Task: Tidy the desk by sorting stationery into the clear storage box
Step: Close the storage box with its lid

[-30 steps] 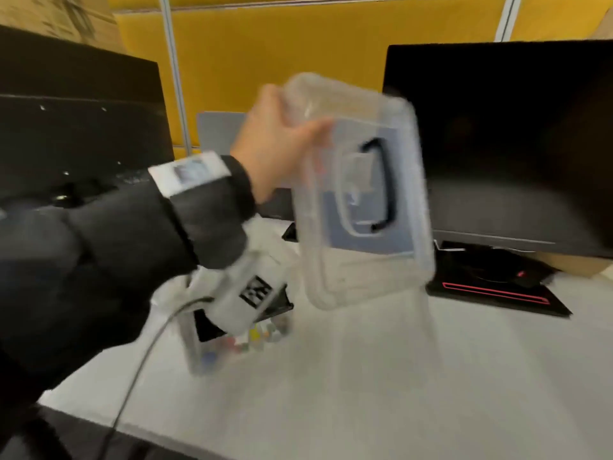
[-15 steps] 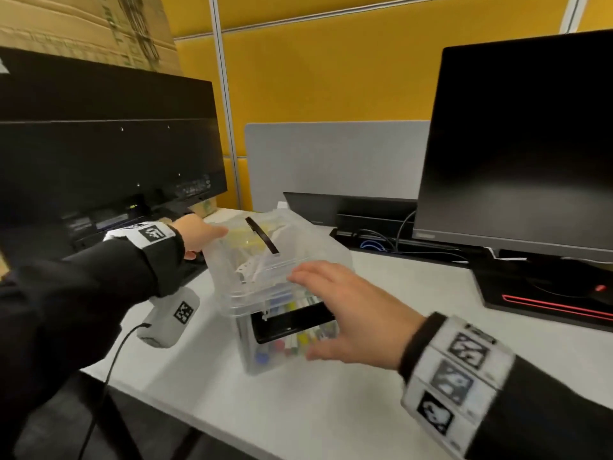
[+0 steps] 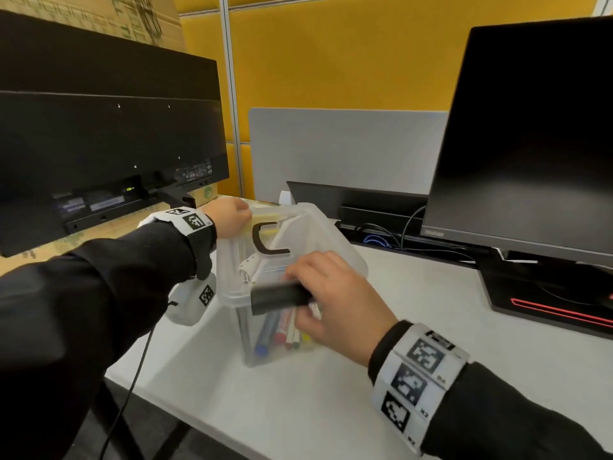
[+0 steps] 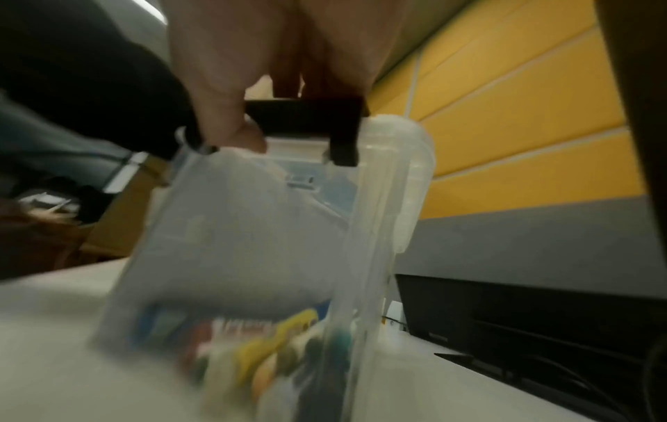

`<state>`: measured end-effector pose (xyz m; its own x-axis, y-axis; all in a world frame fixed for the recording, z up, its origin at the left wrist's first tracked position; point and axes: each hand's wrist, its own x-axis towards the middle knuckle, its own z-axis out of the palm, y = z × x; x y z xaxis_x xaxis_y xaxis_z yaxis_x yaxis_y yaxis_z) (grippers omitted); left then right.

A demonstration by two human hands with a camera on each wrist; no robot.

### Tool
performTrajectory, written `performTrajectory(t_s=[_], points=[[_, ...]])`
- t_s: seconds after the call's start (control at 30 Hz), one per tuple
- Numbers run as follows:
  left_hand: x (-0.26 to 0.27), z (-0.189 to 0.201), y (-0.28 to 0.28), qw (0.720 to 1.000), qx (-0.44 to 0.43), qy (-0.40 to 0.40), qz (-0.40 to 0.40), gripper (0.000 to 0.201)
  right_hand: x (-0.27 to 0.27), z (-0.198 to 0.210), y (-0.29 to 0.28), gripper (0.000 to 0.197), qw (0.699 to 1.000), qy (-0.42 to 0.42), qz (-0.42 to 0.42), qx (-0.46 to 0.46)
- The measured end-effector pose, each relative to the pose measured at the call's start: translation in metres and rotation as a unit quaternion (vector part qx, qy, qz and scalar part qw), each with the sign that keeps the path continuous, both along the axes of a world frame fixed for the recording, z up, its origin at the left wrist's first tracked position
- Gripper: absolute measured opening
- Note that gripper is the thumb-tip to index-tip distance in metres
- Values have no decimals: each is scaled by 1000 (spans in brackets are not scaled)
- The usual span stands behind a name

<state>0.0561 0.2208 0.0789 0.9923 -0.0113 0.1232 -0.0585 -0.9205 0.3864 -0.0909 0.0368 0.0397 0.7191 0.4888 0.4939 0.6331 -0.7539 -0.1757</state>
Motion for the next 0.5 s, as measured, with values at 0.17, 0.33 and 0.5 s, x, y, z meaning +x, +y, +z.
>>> performTrajectory(t_s=[0.17,0.33,0.5], points=[[7,-3,-10,996,-80,31,20,48,0,34,-16,29,993,115,10,-16],[21,-16,-2,898,-376,218,65,83,4,39,-38,25,970,233,11,69],[22,-18,-8,864,-436,251,13,55,5,34,-52,23,950,274,32,143]])
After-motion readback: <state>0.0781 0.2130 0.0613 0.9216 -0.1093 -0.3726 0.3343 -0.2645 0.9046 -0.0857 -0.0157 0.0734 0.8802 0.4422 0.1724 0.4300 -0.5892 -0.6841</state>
